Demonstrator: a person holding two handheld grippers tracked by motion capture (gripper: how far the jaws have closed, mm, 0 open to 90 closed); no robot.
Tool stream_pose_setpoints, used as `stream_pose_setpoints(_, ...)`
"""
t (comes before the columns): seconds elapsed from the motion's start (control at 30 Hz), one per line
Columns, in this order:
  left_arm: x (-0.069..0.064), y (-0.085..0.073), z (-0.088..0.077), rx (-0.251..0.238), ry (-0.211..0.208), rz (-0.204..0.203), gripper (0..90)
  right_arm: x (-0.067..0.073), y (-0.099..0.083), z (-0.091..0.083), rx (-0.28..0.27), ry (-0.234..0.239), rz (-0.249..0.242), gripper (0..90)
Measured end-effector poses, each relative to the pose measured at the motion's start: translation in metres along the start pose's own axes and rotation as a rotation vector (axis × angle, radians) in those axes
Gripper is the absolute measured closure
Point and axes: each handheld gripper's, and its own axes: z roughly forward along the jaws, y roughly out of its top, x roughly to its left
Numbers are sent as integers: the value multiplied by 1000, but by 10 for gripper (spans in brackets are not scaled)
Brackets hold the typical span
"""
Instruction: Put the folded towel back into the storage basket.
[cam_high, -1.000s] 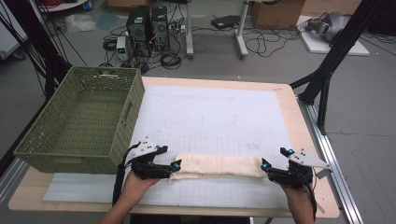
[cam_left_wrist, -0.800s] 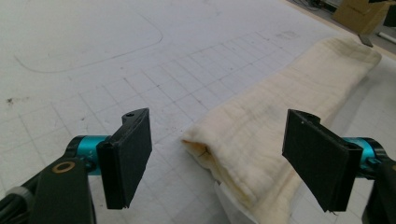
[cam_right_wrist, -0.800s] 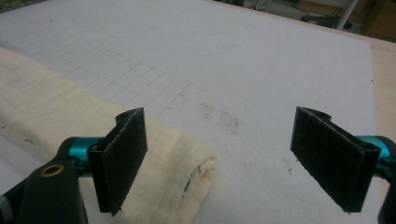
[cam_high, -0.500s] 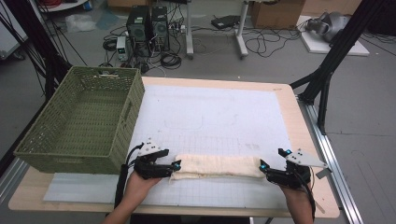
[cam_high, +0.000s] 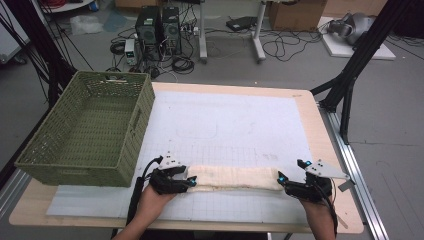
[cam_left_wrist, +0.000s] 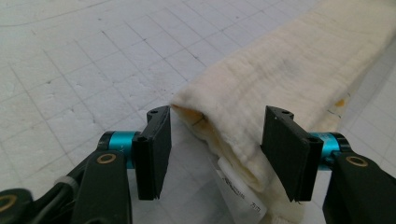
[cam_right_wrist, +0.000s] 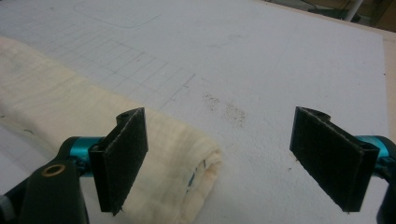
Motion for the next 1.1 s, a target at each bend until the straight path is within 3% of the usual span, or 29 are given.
stream_pose_setpoints(0.2,-1,0,0,6,1,9,428,0,0,0,7,3,6,176)
stream_pose_setpoints(0.27,-2,0,0,10,-11,29,438,0,0,1,5,3,1,175)
stream_pose_setpoints(0.3,-3,0,0,10,-32,43,475,0,0,1,3,4,-2,175)
stream_pose_setpoints(0.33,-4,0,0,12,-54,52,595,0,-1,1,6,6,3,175)
stream_pose_setpoints(0.47,-5,0,1,15,-105,58,692,0,-1,1,9,5,-1,176)
stream_pose_setpoints(0.6,-5,0,1,21,-132,20,797,1,0,2,8,5,0,175)
stream_pose_setpoints(0.87,-5,0,0,4,-122,22,815,0,-1,0,-2,-4,6,174)
stream_pose_setpoints(1.1,-3,2,-7,-56,-136,13,812,3,2,1,-13,-25,-13,152)
